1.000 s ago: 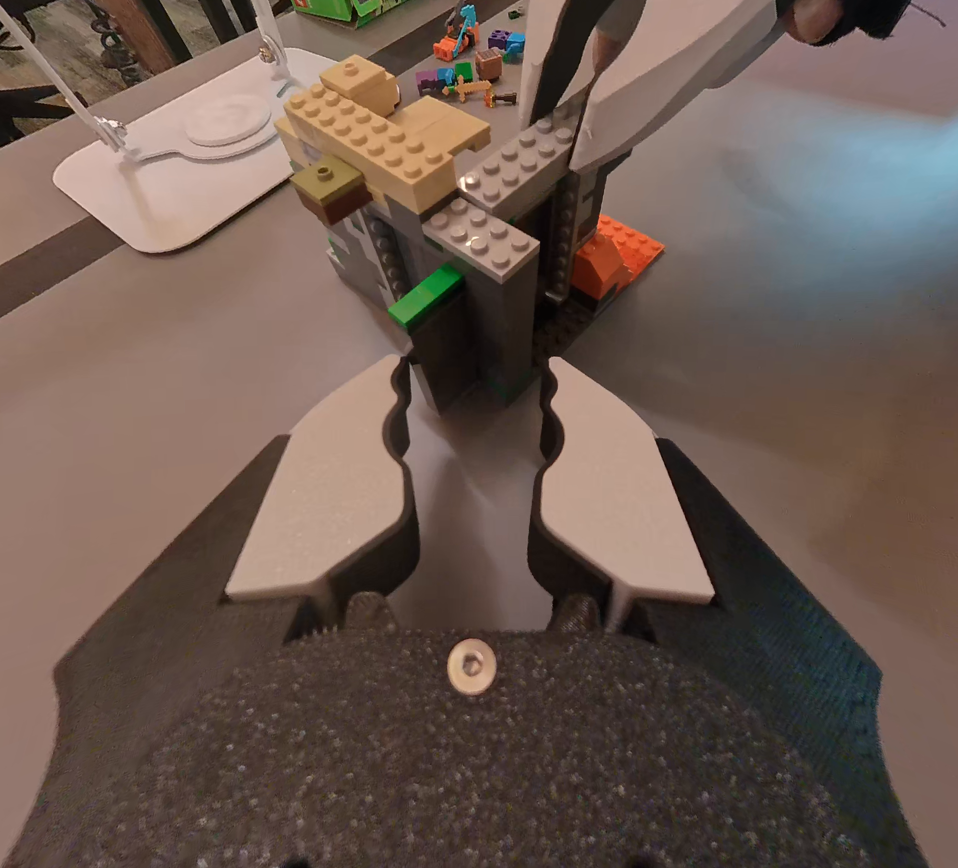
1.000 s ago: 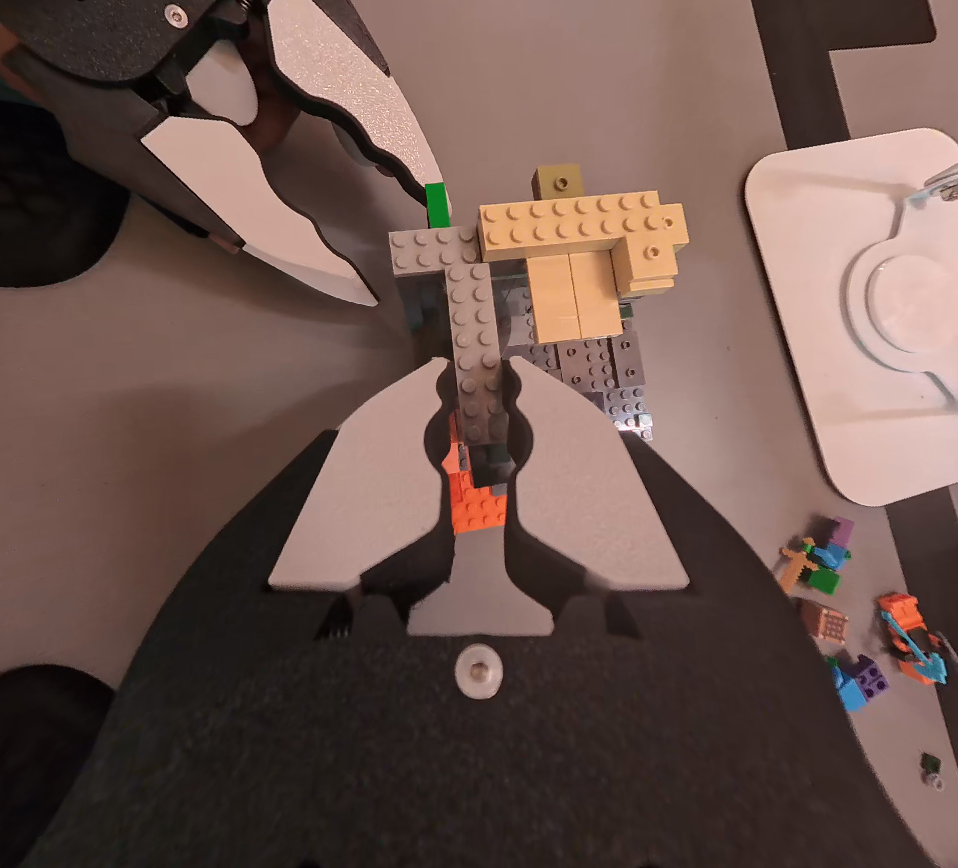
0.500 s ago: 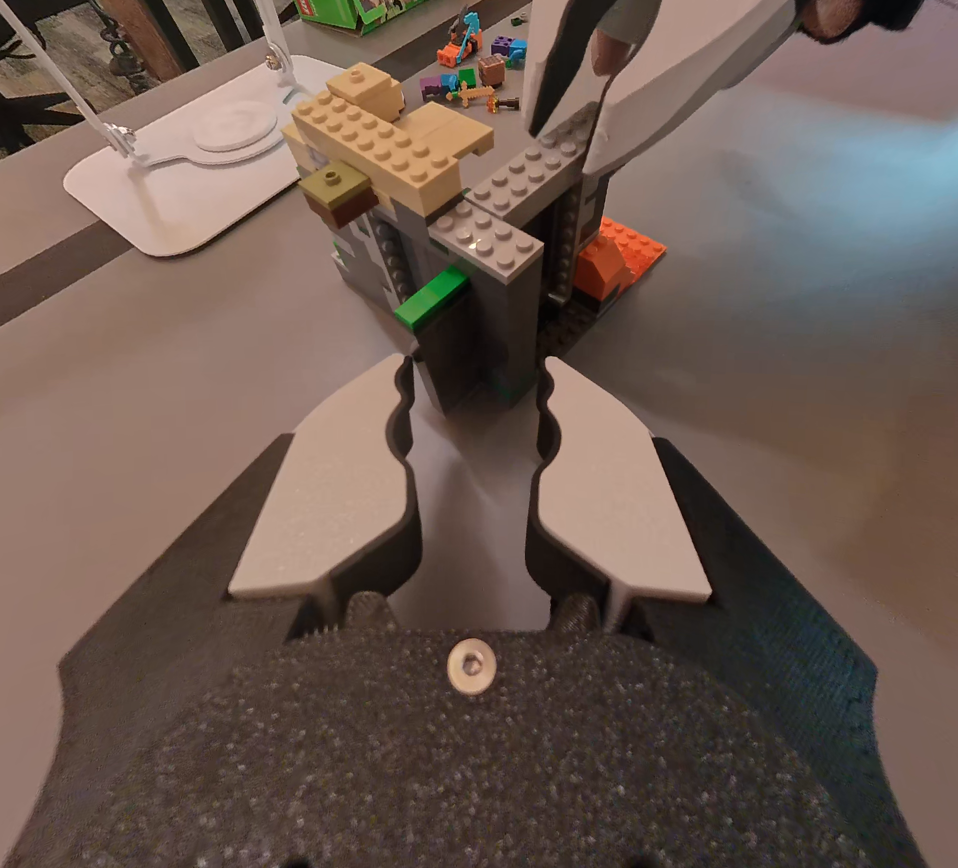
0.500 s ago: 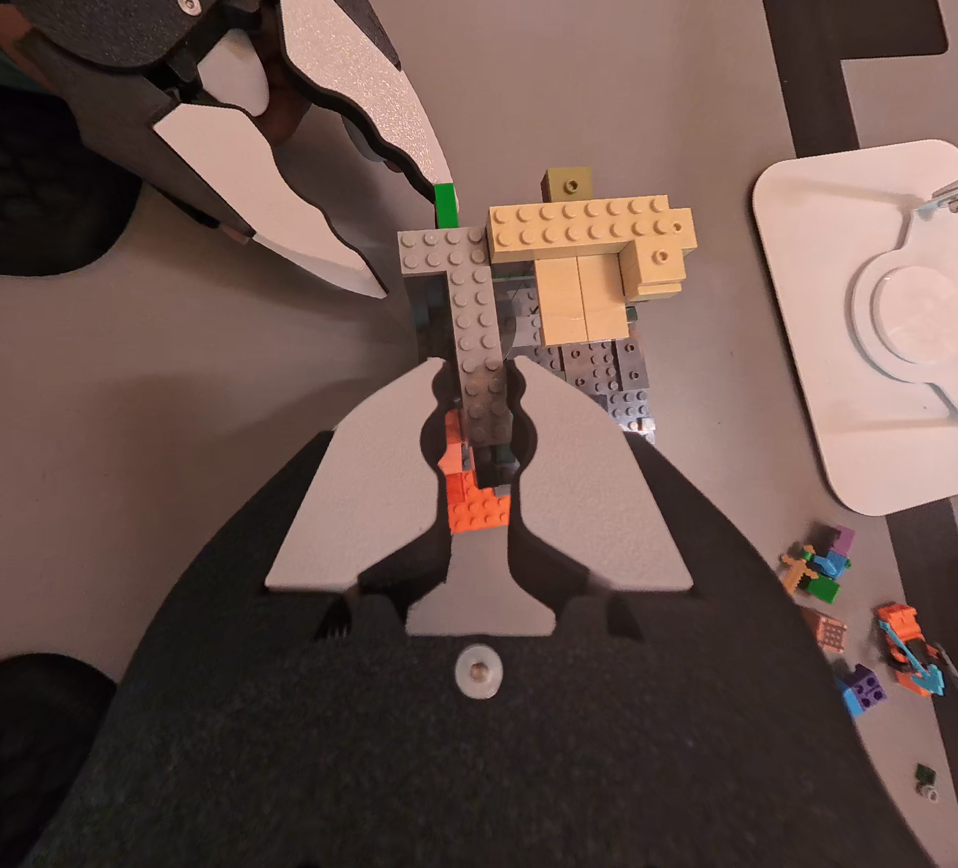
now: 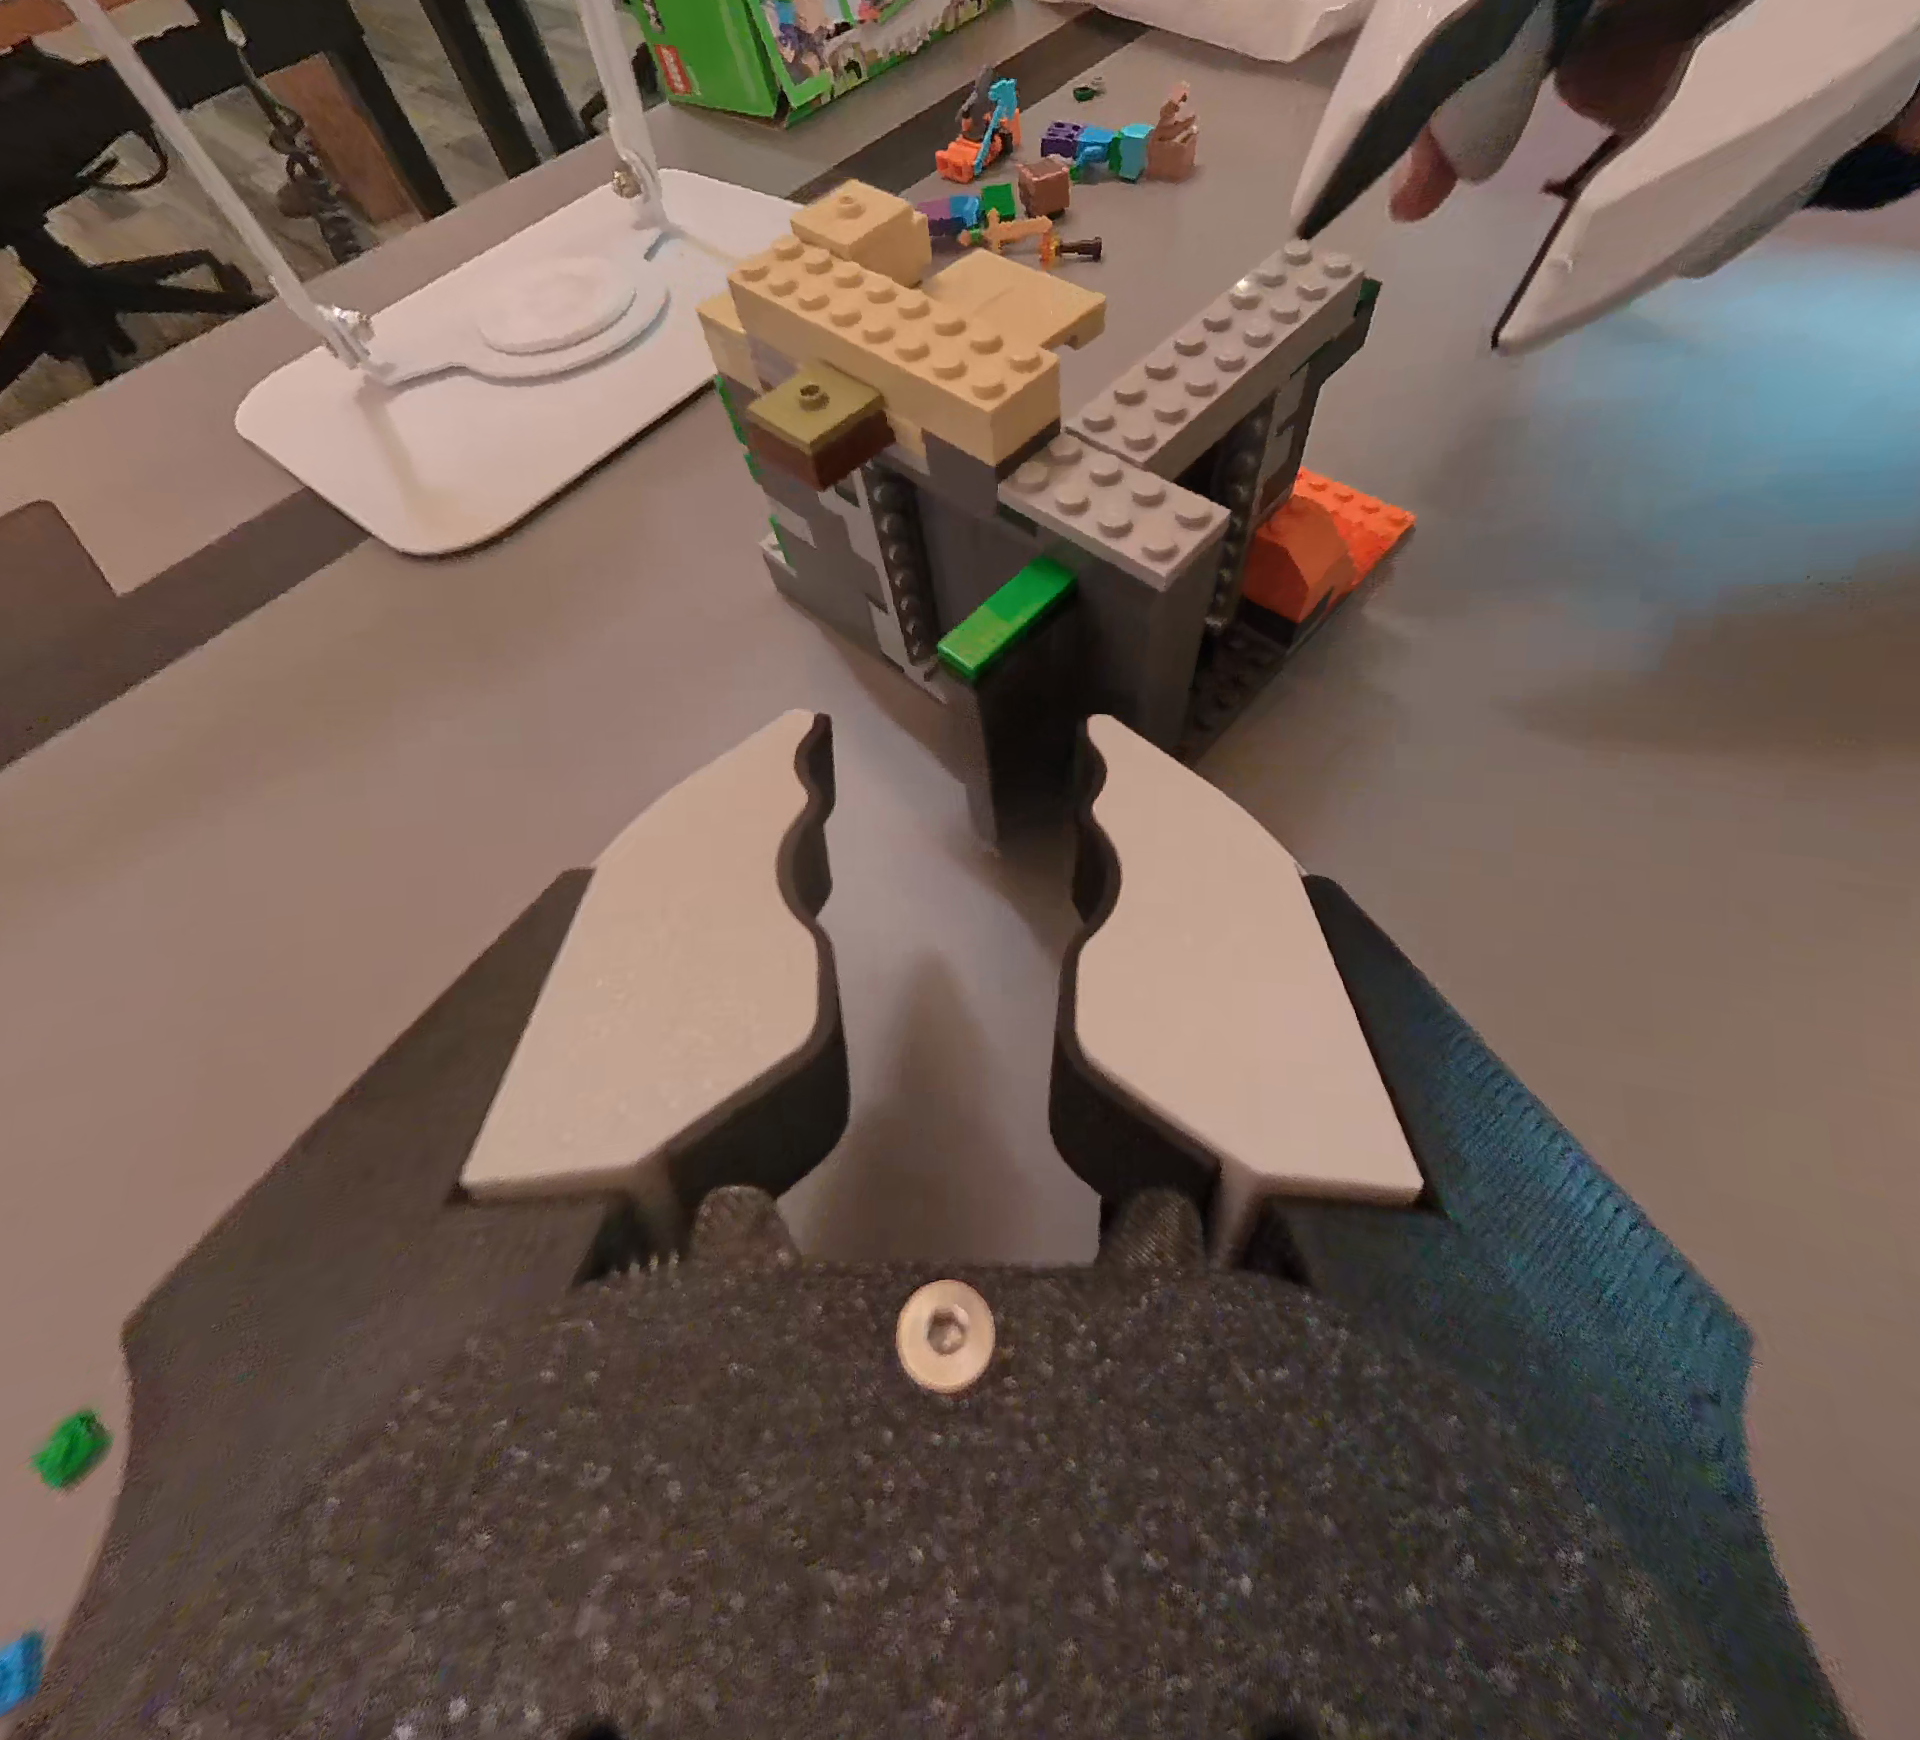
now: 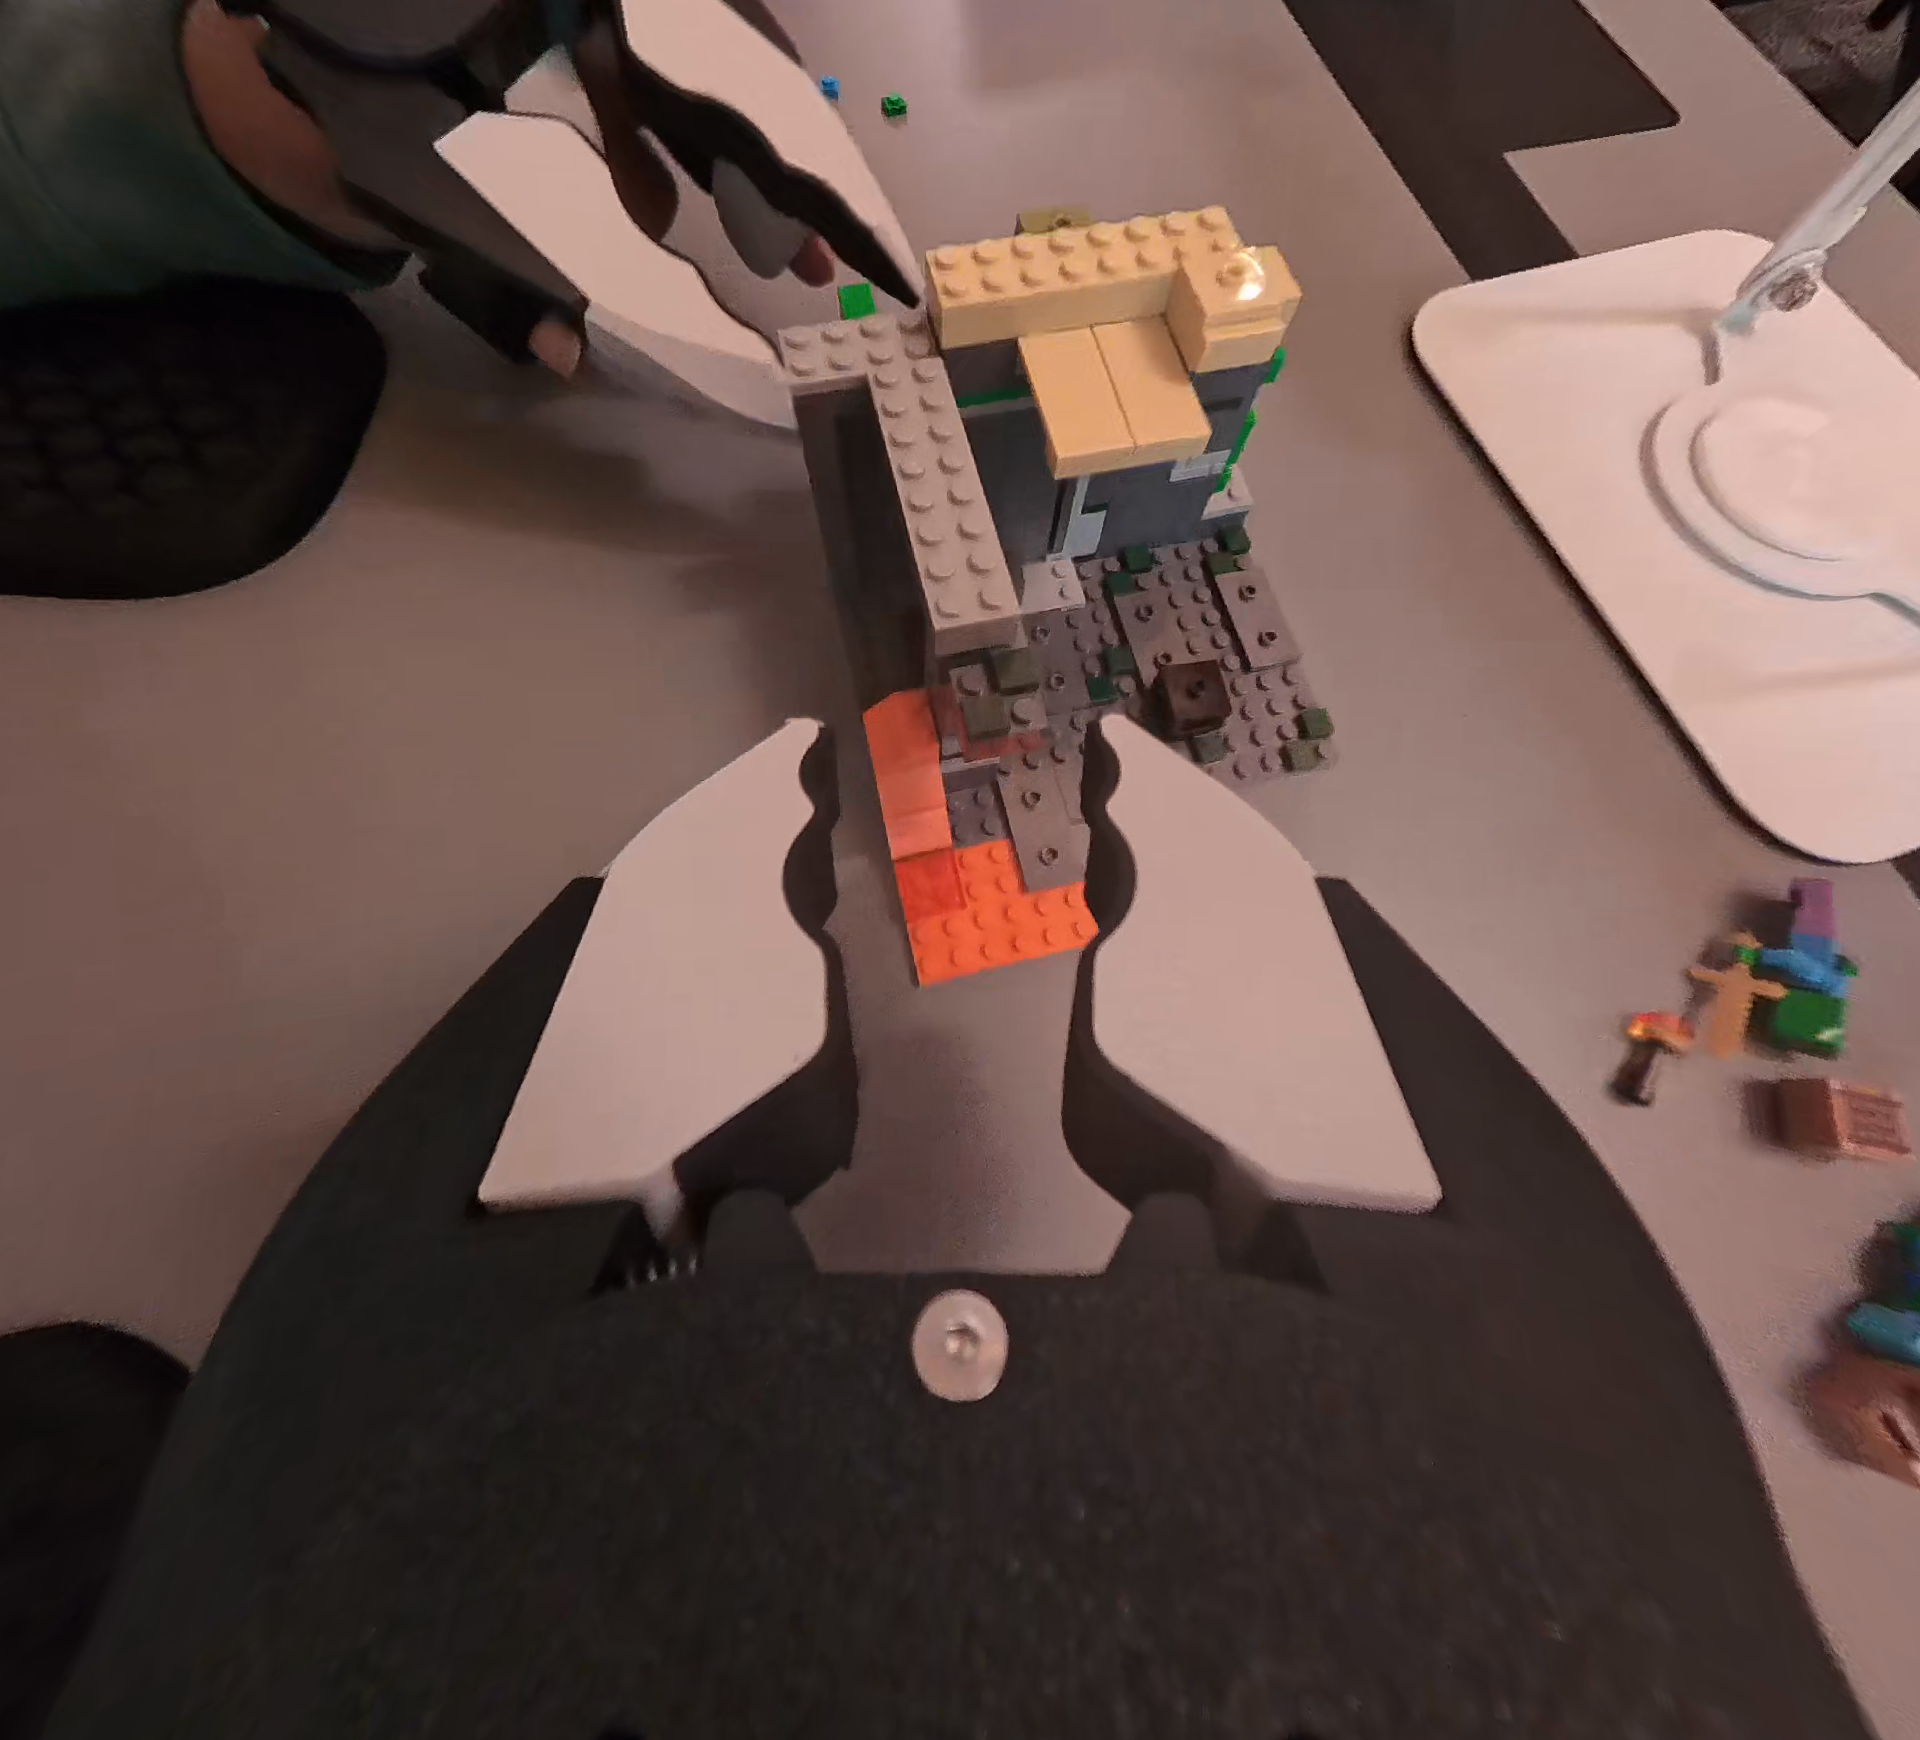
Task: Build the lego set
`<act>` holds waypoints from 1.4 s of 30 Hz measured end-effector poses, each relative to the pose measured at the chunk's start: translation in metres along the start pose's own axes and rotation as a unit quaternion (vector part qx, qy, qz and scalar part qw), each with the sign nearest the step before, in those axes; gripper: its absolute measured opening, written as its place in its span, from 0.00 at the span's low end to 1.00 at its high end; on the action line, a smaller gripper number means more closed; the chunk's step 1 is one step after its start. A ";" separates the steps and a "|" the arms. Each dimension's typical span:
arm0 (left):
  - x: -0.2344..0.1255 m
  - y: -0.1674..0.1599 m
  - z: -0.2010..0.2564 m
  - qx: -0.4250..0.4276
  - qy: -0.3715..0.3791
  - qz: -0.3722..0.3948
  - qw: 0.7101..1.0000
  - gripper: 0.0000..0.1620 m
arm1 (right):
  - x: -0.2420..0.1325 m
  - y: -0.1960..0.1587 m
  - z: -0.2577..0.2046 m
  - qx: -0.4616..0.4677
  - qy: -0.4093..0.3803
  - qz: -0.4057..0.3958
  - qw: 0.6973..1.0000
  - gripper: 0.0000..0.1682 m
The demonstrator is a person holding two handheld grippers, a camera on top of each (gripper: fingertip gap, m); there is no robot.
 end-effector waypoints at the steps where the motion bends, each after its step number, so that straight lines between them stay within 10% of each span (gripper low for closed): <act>1: 0.002 0.001 -0.001 0.013 -0.009 0.000 1.000 0.27 | 0.003 -0.001 0.000 0.002 0.000 0.009 1.000 0.27; 13: 0.017 -0.002 0.009 0.112 -0.068 -0.003 0.991 0.12 | 0.025 -0.001 0.015 -0.085 0.063 -0.026 0.994 0.11; 33: 0.005 0.008 0.034 0.127 -0.087 0.034 0.988 0.13 | -0.008 0.036 0.025 -0.158 0.094 -0.045 0.982 0.18; 42: 0.002 0.010 0.035 0.127 -0.074 0.039 0.988 0.12 | 0.019 0.053 0.001 -0.255 0.116 -0.179 0.943 0.16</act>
Point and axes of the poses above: each gripper's, where its closed fingertips meet, x out along the fingers, y out of its top, z = x × y across the jaws, the point moved 4 cm from there along -x, back along the fingers, and after that the axes turned 6 degrees about -z, right-handed, at the moved point
